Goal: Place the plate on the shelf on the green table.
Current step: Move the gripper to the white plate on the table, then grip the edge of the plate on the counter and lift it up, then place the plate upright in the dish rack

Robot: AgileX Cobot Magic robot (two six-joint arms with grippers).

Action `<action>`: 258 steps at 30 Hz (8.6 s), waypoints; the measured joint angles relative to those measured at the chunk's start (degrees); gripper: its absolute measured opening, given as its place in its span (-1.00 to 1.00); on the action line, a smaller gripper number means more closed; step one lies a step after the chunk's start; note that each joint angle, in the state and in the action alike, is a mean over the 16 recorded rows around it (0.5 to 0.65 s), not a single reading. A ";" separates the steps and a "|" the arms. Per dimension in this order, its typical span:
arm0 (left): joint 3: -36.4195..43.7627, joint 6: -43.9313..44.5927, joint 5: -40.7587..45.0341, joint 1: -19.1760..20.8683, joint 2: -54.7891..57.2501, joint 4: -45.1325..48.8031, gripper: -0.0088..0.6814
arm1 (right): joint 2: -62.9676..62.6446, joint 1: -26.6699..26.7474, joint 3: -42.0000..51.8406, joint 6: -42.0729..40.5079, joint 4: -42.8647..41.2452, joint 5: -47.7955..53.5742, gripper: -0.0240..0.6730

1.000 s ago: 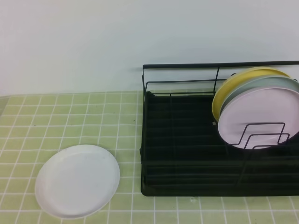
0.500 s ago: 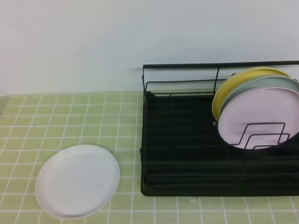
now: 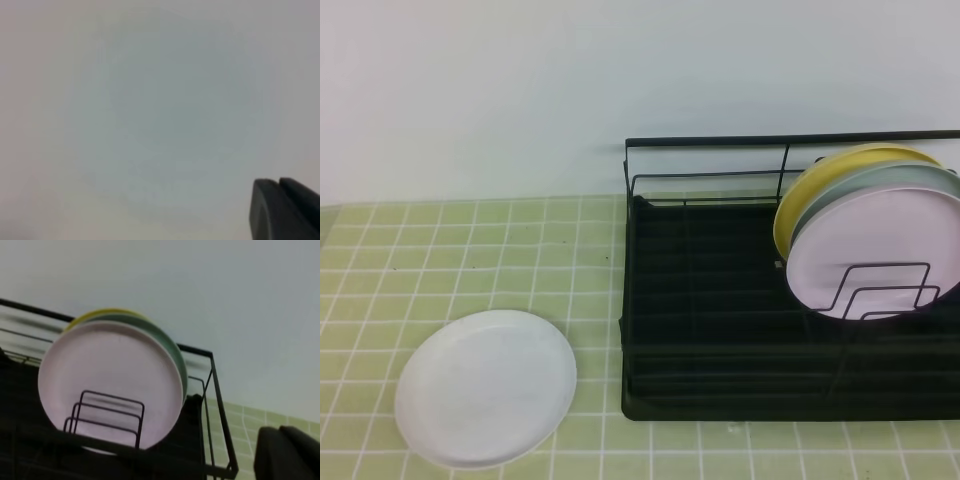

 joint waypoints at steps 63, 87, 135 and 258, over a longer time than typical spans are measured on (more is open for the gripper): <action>-51.83 14.48 43.97 0.00 93.18 -5.05 0.33 | 19.20 0.00 -7.19 -7.31 12.17 20.44 -0.94; -52.28 13.59 42.18 0.00 101.73 -10.51 -0.55 | 19.20 0.00 -7.19 -7.39 12.17 20.40 -0.94; -52.28 60.41 44.18 1.25 48.92 -71.47 -0.97 | 19.20 0.33 -16.08 -36.14 64.15 29.60 -0.76; -61.63 105.50 18.05 -41.51 59.87 -99.17 0.51 | 39.48 0.37 -25.60 -58.40 97.52 21.08 -0.70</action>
